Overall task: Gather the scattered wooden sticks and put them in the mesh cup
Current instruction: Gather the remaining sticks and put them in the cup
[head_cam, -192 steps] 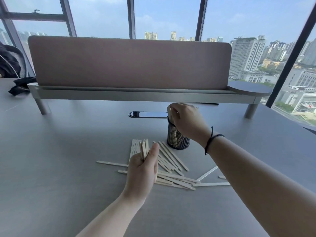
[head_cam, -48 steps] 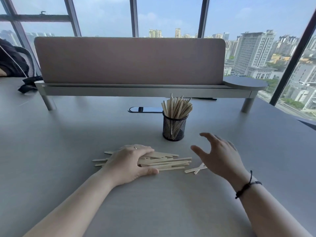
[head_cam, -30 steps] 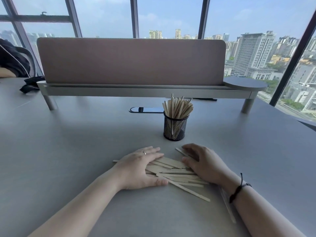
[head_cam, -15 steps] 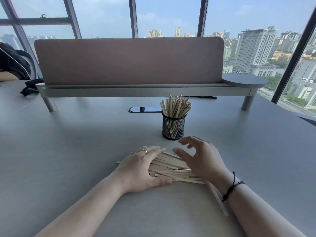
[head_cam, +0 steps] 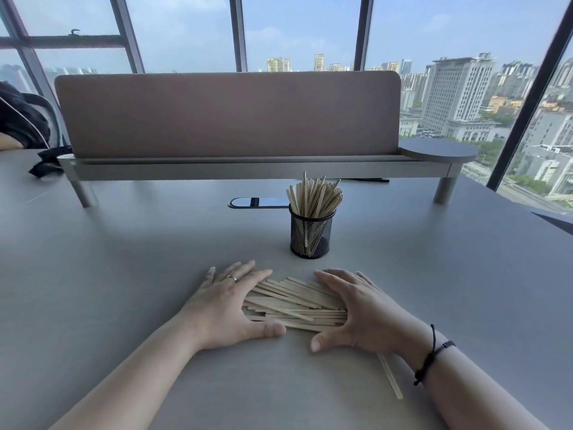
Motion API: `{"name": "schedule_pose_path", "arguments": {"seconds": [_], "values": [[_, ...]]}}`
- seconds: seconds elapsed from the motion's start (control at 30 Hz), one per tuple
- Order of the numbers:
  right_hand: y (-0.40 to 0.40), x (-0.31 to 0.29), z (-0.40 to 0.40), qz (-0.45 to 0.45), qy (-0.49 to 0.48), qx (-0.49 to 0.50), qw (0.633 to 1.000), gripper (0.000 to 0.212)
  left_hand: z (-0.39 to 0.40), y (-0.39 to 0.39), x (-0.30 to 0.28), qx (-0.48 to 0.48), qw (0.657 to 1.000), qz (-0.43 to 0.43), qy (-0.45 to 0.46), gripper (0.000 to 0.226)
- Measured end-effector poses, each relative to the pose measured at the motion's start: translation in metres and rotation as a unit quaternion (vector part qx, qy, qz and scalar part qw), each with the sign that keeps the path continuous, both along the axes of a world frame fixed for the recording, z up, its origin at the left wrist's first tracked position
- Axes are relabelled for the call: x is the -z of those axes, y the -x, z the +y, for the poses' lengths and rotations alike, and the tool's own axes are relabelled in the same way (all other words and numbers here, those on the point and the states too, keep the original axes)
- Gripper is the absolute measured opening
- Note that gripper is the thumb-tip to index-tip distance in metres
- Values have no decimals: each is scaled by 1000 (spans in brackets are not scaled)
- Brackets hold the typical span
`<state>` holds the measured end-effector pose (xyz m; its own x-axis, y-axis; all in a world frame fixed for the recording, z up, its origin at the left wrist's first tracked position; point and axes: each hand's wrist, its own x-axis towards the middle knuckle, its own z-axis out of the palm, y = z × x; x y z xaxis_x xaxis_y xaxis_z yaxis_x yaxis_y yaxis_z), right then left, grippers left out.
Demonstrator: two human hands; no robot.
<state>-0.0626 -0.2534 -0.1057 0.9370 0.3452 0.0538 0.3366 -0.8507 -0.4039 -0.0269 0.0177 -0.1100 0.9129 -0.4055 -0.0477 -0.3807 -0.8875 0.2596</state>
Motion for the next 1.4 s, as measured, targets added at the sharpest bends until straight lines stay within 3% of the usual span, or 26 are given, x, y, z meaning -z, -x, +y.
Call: {"name": "schedule_pose_path", "arguments": {"seconds": [0.23,0.4,0.73,0.87,1.0,1.2,1.33,1.4], "values": [[-6,-1,21,-34,-66,-44,996,106,-17,3,5,65,997,-10,42,123],[-9,1,29,-51,-110,-66,990,96,-26,3,10,91,991,-27,91,105],[-8,0,16,-67,-246,6,967,90,-34,2,14,96,983,-44,150,84],[-5,-4,6,-50,-139,25,989,106,-28,2,12,96,984,-32,150,78],[-5,1,6,-15,-13,21,1000,128,-39,10,3,108,990,-81,38,84],[-4,1,11,-34,14,30,999,116,-50,18,1,106,974,-180,-92,59],[-6,3,11,-34,8,39,999,112,-53,18,-1,89,981,-138,-99,80],[-7,3,10,-38,9,43,998,112,-53,19,-4,73,988,-114,-81,67]]}}
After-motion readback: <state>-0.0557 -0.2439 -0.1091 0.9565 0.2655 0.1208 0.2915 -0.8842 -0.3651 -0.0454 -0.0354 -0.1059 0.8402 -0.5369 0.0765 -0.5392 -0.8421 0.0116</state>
